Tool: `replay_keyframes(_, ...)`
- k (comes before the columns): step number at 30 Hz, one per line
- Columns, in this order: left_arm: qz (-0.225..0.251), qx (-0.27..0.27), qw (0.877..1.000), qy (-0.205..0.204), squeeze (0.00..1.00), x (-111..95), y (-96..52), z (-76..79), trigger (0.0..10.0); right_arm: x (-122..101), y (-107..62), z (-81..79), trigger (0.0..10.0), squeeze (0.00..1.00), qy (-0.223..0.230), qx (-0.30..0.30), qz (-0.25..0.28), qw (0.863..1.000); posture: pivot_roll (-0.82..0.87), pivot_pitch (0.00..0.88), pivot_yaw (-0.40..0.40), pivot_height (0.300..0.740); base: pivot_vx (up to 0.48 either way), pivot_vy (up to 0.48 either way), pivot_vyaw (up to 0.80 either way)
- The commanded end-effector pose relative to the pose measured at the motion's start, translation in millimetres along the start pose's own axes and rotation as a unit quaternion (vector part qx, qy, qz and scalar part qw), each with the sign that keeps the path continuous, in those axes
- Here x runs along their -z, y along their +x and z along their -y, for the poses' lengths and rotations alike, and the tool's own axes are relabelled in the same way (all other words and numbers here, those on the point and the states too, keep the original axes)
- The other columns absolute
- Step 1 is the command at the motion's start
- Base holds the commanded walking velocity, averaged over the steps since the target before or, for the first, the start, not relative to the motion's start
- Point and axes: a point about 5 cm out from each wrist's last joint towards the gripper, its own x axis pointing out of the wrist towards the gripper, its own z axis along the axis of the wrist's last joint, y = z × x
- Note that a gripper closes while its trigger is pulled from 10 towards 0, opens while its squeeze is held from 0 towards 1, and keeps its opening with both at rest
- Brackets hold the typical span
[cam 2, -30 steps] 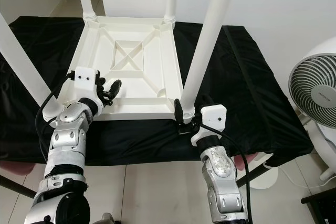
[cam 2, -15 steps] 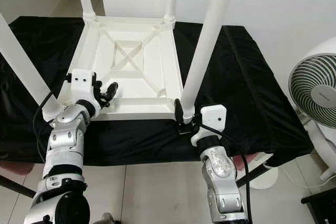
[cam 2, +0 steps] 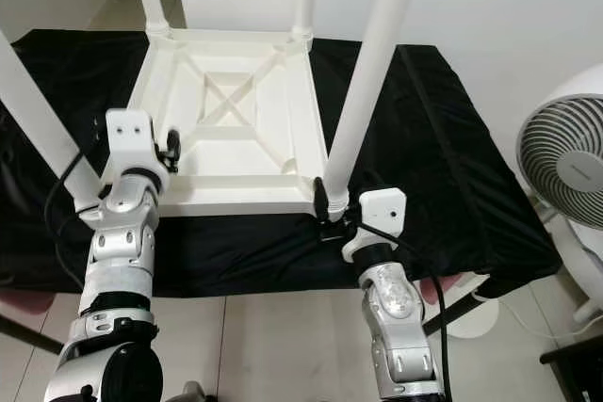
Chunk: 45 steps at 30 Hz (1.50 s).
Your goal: Building children table
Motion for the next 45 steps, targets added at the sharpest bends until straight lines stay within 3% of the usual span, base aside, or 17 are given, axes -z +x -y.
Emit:
replay_keyframes(1, -0.002, 0.128, 0.99, -0.059, 0.0, 5.2, -7.9, 36.3, 10.0, 3.1, -0.7, 1.8, 10.0, 0.0, 0.001, 0.003, -0.005, 1.0, 0.06, 0.059, 0.0, 0.74, 0.0, 0.0, 0.0)
replay_keyframes(5, -0.005, 0.135, 0.99, -0.037, 0.0, 7.2, -8.8, 32.5, 10.0, 3.2, 0.4, 1.2, 10.0, 0.0, 0.002, 0.001, -0.004, 1.0, 0.07, 0.056, 0.002, 0.74, 0.0, 0.0, 0.0)
replay_keyframes(9, -0.05, 0.043, 0.997, -0.048, 0.0, 18.4, -3.2, 23.4, 10.0, 2.7, 1.4, 1.2, 10.0, 0.0, 0.002, 0.004, -0.001, 1.0, 0.06, 0.054, 0.004, 0.74, 0.0, 0.0, 0.0)
replay_keyframes(12, -0.041, 0.069, 0.994, -0.067, 0.0, 16.6, -4.4, 31.1, 10.0, 3.0, 1.6, 1.1, 10.0, 0.0, 0.001, 0.004, -0.002, 1.0, 0.06, 0.053, 0.0, 0.74, 0.0, 0.0, 0.0)
replay_keyframes(13, -0.013, 0.119, 0.991, -0.054, 0.0, 11.4, -9.5, 40.2, 10.0, 3.2, 1.6, 1.1, 10.0, 0.0, 0.001, 0.003, -0.002, 1.0, 0.06, 0.054, -0.004, 0.74, 0.0, 0.0, 0.0)
replay_keyframes(15, -0.004, 0.141, 0.99, -0.017, 0.0, 11.9, -13.9, 45.0, 10.0, 3.2, 1.9, 0.8, 10.0, 0.0, 0.0, 0.0, -0.002, 1.0, 0.06, 0.056, -0.004, 0.74, 0.0, 0.0, 0.0)
replay_keyframes(18, -0.045, 0.079, 0.996, -0.022, 0.0, 21.9, -7.0, 31.1, 10.0, 2.6, 3.0, 1.1, 10.0, 0.0, -0.004, -0.004, 0.0, 1.0, 0.06, 0.056, -0.006, 0.74, 0.0, 0.0, 0.0)
replay_keyframes(20, -0.09, -0.015, 0.995, -0.04, 0.0, 33.9, -0.7, 10.1, 10.0, 1.8, 4.3, 2.0, 10.0, 0.0, -0.005, -0.003, 0.001, 1.0, 0.06, 0.056, -0.006, 0.74, 0.0, 0.0, 0.0)
replay_keyframes(22, -0.09, -0.015, 0.995, -0.04, 0.0, 33.9, -0.7, 10.1, 10.0, 1.8, 4.3, 2.0, 10.0, 0.0, -0.005, -0.003, 0.001, 1.0, 0.06, 0.056, -0.006, 0.74, 0.0, 0.0, 0.0)
replay_keyframes(24, -0.104, -0.067, 0.991, -0.054, 0.0, 40.6, -0.7, -0.7, 10.0, -0.3, 7.4, 4.2, 10.0, 0.0, -0.006, -0.001, 0.005, 1.0, 0.06, 0.066, -0.018, 0.74, 0.0, 0.0, 0.0)
replay_keyframes(31, -0.122, -0.116, 0.985, -0.044, 0.0, 58.4, -10.2, -8.1, 10.0, -11.3, 20.0, 12.4, 10.0, 0.0, -0.02, -0.003, 0.03, 0.999, 0.06, 0.074, -0.017, 0.74, 0.0, 0.0, 0.0)
replay_keyframes(37, -0.112, -0.203, 0.972, -0.046, 0.0, 62.5, -20.8, -23.3, 10.0, -25.6, 30.5, 26.9, 10.0, 0.0, -0.037, 0.007, 0.058, 0.998, 0.06, 0.072, 0.0, 0.74, 0.0, 0.0, 0.0)
replay_keyframes(40, -0.105, -0.205, 0.973, -0.027, 0.0, 63.2, -22.8, -20.6, 10.0, -33.9, 36.0, 32.1, 10.0, 0.0, -0.045, 0.007, 0.073, 0.996, 0.07, 0.074, -0.001, 0.74, 0.0, 0.0, 0.0)
replay_keyframes(42, -0.078, -0.112, 0.99, -0.018, 0.0, 61.5, -20.8, -0.3, 10.0, -46.3, 43.8, 35.1, 10.0, 0.0, -0.052, -0.003, 0.094, 0.994, 0.06, 0.075, -0.001, 0.74, 0.0, 0.0, 0.0)
replay_keyframes(43, -0.078, -0.112, 0.99, -0.018, 0.0, 61.5, -20.8, -0.3, 10.0, -46.3, 43.8, 35.1, 10.0, 0.0, -0.052, -0.003, 0.094, 0.994, 0.06, 0.075, -0.001, 0.74, 0.0, 0.0, 0.0)
replay_keyframes(45, -0.034, -0.023, 0.999, -0.01, 0.0, 54.4, -22.6, 14.9, 10.0, -55.4, 49.1, 36.0, 10.0, 0.0, -0.056, -0.018, 0.108, 0.992, 0.06, 0.075, -0.002, 0.74, 0.0, 0.0, 0.0)
